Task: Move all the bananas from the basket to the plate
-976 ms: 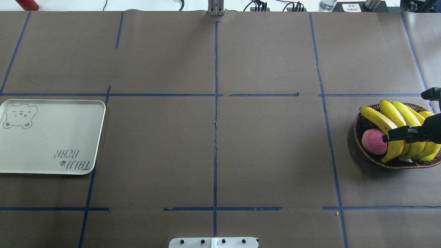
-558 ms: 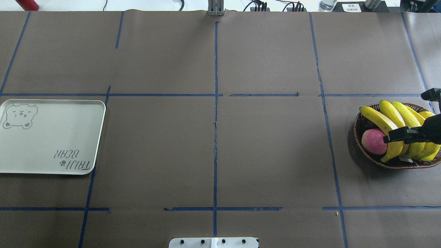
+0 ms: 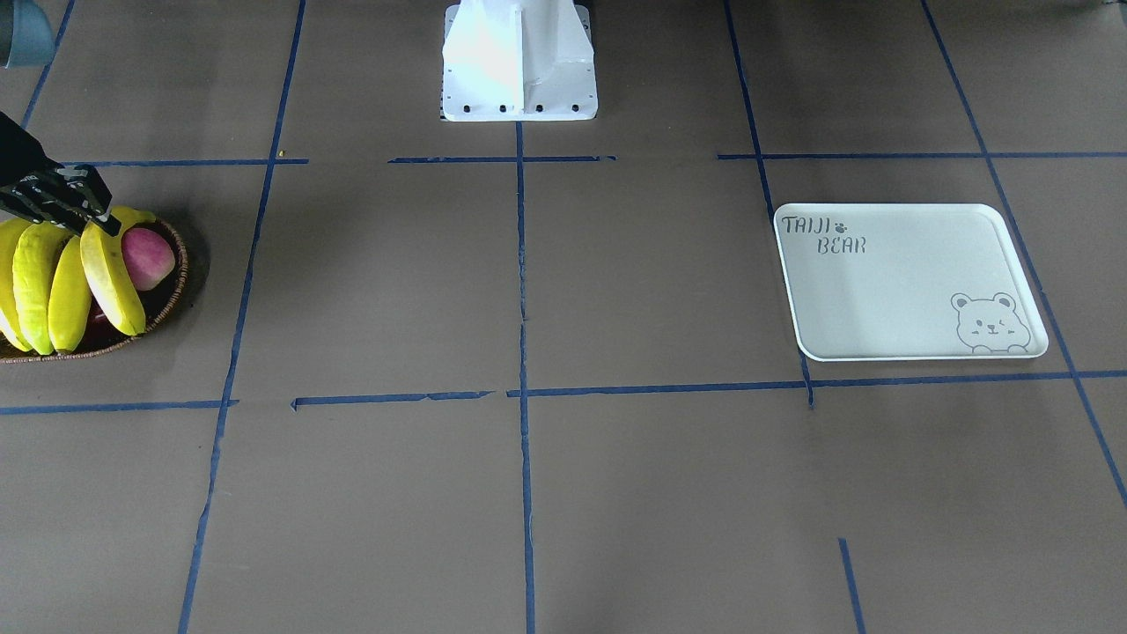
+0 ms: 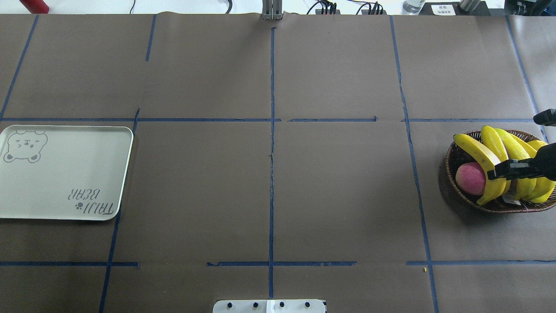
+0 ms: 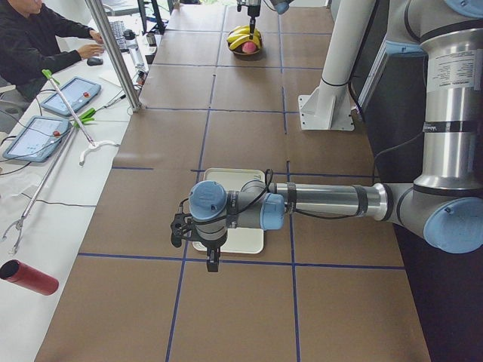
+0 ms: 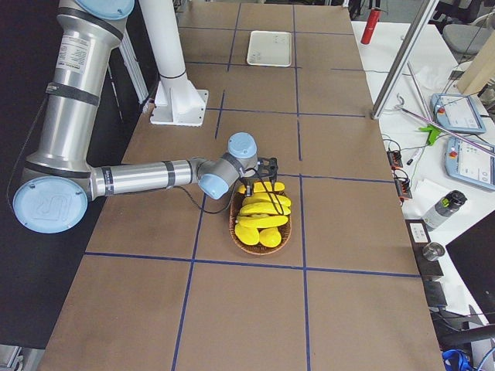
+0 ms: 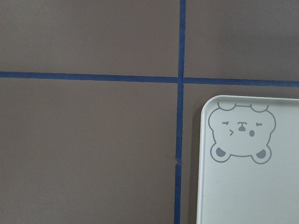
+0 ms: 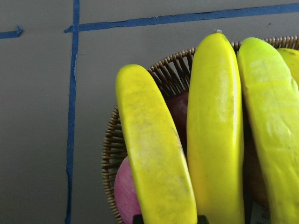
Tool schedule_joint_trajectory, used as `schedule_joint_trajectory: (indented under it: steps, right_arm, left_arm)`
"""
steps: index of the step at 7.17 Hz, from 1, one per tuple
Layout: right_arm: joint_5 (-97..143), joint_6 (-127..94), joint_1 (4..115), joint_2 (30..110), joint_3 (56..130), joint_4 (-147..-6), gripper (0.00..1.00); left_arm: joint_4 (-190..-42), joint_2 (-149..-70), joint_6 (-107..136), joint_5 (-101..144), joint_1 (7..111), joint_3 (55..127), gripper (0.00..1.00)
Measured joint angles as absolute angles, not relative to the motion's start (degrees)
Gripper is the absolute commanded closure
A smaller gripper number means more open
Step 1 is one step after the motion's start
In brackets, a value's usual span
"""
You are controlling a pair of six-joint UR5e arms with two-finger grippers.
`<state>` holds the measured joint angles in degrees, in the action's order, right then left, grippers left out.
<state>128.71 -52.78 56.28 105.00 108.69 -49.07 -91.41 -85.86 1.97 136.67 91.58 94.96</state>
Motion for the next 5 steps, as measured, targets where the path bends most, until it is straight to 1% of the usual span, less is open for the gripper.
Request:
schedule_joint_trajectory:
  steps: [3,5]
  right_arm:
    - [134.5,-51.5,62.4,106.1,113.4,-49.1,1.00]
    - [135.6,-50.5,63.2,103.7,115.4,-49.3,1.00]
  left_arm:
    - [-91.4,-85.8,2.1,136.7,91.6,95.4,0.00]
    - [-91.4,-85.9,2.6,136.7,91.5,97.2,0.00]
